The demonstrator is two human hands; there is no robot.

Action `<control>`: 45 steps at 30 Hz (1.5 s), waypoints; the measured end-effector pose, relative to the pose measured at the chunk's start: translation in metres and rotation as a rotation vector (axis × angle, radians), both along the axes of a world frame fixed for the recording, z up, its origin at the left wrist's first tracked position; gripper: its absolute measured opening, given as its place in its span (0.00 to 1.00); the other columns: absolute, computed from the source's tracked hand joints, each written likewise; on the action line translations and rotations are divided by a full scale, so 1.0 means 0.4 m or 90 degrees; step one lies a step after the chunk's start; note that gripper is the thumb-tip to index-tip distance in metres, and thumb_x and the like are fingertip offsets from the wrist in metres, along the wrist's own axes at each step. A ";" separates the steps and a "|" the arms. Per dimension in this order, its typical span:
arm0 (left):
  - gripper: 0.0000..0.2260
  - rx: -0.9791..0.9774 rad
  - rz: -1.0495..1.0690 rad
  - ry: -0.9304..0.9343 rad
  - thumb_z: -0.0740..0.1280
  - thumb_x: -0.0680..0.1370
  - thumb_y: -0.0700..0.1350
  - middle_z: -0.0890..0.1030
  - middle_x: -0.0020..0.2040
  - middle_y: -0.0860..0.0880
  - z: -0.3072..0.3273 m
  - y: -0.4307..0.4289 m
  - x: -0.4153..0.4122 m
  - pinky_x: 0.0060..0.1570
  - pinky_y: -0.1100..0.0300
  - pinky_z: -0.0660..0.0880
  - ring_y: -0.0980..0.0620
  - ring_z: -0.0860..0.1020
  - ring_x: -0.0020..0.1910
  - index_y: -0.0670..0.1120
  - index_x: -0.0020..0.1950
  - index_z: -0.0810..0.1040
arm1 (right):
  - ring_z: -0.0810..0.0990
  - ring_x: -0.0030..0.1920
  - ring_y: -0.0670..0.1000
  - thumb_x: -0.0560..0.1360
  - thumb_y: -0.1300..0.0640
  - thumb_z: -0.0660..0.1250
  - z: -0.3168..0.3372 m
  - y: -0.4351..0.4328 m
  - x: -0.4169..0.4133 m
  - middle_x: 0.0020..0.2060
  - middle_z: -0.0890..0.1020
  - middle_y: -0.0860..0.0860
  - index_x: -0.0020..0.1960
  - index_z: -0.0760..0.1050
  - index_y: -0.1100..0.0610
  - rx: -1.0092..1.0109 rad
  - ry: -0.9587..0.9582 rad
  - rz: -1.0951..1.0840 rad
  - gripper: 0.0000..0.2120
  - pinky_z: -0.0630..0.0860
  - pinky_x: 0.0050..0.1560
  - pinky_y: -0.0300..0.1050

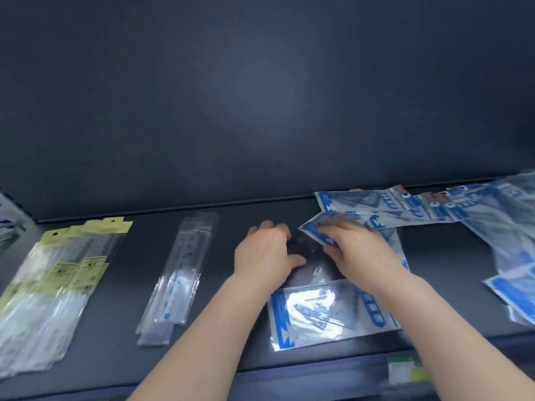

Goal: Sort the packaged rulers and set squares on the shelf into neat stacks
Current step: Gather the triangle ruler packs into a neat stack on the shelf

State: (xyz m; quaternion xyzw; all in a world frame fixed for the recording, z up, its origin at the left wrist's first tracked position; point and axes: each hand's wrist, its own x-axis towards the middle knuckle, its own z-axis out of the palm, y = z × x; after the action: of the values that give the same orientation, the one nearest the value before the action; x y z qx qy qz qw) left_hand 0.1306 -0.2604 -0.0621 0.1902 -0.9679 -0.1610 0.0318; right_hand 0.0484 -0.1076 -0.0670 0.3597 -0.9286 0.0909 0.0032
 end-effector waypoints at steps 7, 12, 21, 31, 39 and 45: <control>0.17 0.012 0.064 -0.087 0.74 0.71 0.51 0.79 0.53 0.52 0.017 -0.020 -0.040 0.51 0.57 0.75 0.49 0.77 0.54 0.50 0.57 0.76 | 0.78 0.56 0.52 0.72 0.54 0.63 0.041 0.122 -0.062 0.56 0.80 0.47 0.60 0.73 0.47 0.121 0.011 -0.187 0.16 0.68 0.49 0.45; 0.10 0.083 0.120 -0.143 0.76 0.67 0.51 0.80 0.44 0.54 0.029 -0.018 -0.055 0.47 0.57 0.77 0.50 0.79 0.46 0.51 0.42 0.79 | 0.78 0.56 0.55 0.74 0.57 0.62 0.067 0.121 -0.085 0.57 0.79 0.50 0.62 0.72 0.48 0.090 0.006 -0.140 0.17 0.70 0.49 0.46; 0.07 0.201 0.123 0.023 0.67 0.77 0.48 0.81 0.36 0.51 0.043 0.026 -0.046 0.41 0.54 0.75 0.49 0.78 0.39 0.51 0.39 0.79 | 0.71 0.66 0.52 0.75 0.54 0.67 0.062 0.095 -0.099 0.67 0.72 0.47 0.72 0.64 0.48 -0.127 -0.041 0.028 0.26 0.70 0.60 0.48; 0.16 0.051 0.205 0.158 0.74 0.71 0.56 0.80 0.49 0.57 0.069 0.100 -0.072 0.48 0.55 0.74 0.53 0.77 0.51 0.54 0.56 0.78 | 0.80 0.49 0.59 0.80 0.49 0.57 0.038 0.138 -0.128 0.46 0.83 0.51 0.54 0.72 0.49 -0.155 -0.015 -0.071 0.08 0.67 0.39 0.47; 0.19 0.004 0.108 -0.141 0.76 0.66 0.59 0.80 0.46 0.52 0.031 0.179 -0.136 0.38 0.58 0.72 0.49 0.78 0.46 0.49 0.49 0.77 | 0.75 0.40 0.56 0.81 0.49 0.56 0.019 0.212 -0.150 0.43 0.82 0.48 0.48 0.65 0.49 -0.174 -0.082 -0.121 0.06 0.68 0.38 0.47; 0.09 0.162 0.189 0.074 0.73 0.72 0.53 0.80 0.37 0.56 0.041 0.134 -0.140 0.38 0.58 0.73 0.52 0.79 0.41 0.51 0.37 0.77 | 0.79 0.45 0.54 0.81 0.48 0.54 0.025 0.202 -0.143 0.44 0.83 0.47 0.48 0.67 0.49 -0.231 -0.181 -0.111 0.07 0.75 0.45 0.50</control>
State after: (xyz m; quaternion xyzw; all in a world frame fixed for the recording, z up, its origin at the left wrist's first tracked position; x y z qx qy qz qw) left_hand 0.0745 -0.2070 -0.0457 0.3237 -0.8977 -0.2860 0.0870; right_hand -0.0089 -0.0266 -0.0572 0.2555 -0.9157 0.3053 -0.0553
